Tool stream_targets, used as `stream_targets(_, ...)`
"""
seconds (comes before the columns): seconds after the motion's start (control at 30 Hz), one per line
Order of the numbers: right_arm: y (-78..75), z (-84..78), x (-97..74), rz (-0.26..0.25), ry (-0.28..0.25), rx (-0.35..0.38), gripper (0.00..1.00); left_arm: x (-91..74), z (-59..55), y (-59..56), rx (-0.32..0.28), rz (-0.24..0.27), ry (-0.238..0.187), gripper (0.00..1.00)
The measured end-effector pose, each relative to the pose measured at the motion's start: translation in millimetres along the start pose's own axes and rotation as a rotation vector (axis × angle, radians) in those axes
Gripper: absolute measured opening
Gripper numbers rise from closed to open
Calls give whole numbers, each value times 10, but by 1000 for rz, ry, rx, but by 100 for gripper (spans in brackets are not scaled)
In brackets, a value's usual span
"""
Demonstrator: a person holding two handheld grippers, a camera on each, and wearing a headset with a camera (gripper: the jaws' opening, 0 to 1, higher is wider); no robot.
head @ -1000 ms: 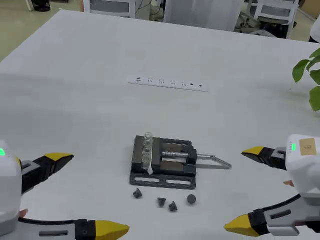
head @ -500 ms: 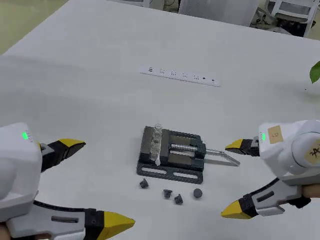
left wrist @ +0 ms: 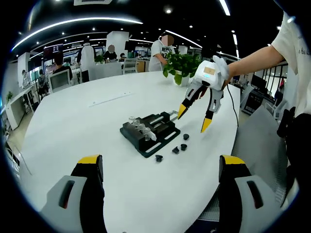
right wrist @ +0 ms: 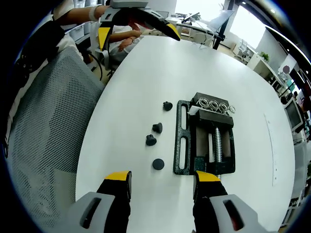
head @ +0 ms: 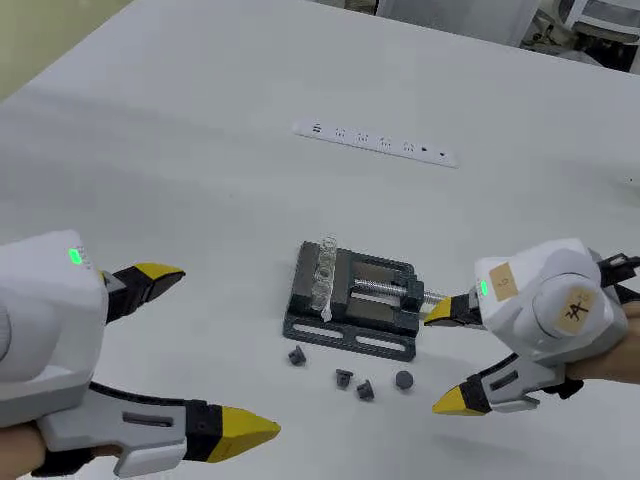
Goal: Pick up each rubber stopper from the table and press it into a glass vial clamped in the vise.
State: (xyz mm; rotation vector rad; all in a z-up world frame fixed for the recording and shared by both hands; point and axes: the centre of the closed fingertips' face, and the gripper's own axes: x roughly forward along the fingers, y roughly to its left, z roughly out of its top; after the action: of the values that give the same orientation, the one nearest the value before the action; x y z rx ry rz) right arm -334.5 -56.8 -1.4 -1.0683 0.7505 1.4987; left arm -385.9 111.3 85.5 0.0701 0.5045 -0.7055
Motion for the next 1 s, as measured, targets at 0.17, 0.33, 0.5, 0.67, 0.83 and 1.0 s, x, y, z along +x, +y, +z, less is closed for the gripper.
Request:
stream_targets(0.17, -3, 25, 95, 6, 9, -48, 38, 7, 51, 46, -29, 22, -33, 99)
stream_targets(0.33, 34, 39, 179, 33, 20, -80, 29, 7, 30, 41, -43, 24, -33, 99)
stream_targets(0.5, 50, 44, 235, 48, 28, -95, 22, -1, -9, 24, -54, 26, -25, 99)
stream_targets(0.67, 65, 22, 266, 67, 38, -98, 14, -5, -35, 16, -68, 31, -26, 99)
stream_targets(0.83, 50, 3, 283, 67, 44, -100, 11, -9, -83, 14, -76, 29, -21, 99)
stream_targets(1.0, 81, 6, 285, 76, 51, -103, 10, -16, -105, 5, -83, 27, -17, 99)
